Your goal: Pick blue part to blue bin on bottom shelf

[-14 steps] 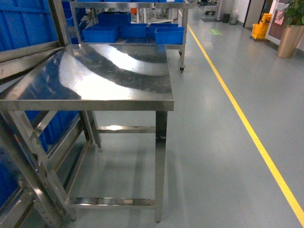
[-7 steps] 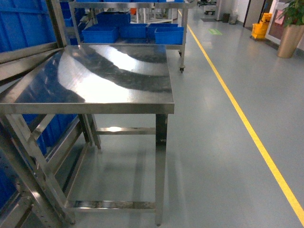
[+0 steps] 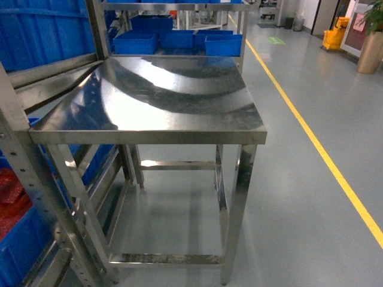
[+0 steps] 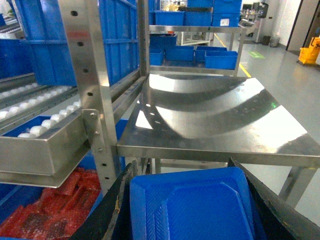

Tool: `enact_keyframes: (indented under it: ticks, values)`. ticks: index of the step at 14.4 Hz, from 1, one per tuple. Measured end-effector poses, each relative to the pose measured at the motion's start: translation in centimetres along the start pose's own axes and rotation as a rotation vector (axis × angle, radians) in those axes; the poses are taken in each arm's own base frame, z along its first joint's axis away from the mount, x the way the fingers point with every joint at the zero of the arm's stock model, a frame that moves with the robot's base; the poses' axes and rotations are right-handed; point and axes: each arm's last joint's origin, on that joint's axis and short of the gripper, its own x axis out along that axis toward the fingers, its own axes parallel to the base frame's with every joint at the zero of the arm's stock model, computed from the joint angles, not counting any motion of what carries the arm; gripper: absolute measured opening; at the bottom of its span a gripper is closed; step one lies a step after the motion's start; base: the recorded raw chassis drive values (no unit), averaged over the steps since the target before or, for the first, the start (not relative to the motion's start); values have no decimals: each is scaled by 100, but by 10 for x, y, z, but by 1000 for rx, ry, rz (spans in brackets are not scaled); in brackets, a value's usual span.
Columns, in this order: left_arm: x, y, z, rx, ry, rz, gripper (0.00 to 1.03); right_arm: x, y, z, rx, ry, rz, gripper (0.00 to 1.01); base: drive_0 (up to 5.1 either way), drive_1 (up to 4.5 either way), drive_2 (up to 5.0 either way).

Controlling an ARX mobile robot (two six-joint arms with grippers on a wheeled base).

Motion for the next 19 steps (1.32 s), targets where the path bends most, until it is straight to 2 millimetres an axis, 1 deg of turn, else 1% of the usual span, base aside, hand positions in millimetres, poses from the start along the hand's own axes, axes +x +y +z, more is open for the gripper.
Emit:
enact_keyframes:
  ticks: [19]
  values:
    - [0, 0, 0, 1, 2, 3, 45, 0, 0, 0, 0, -3, 0, 98, -498, 246, 246]
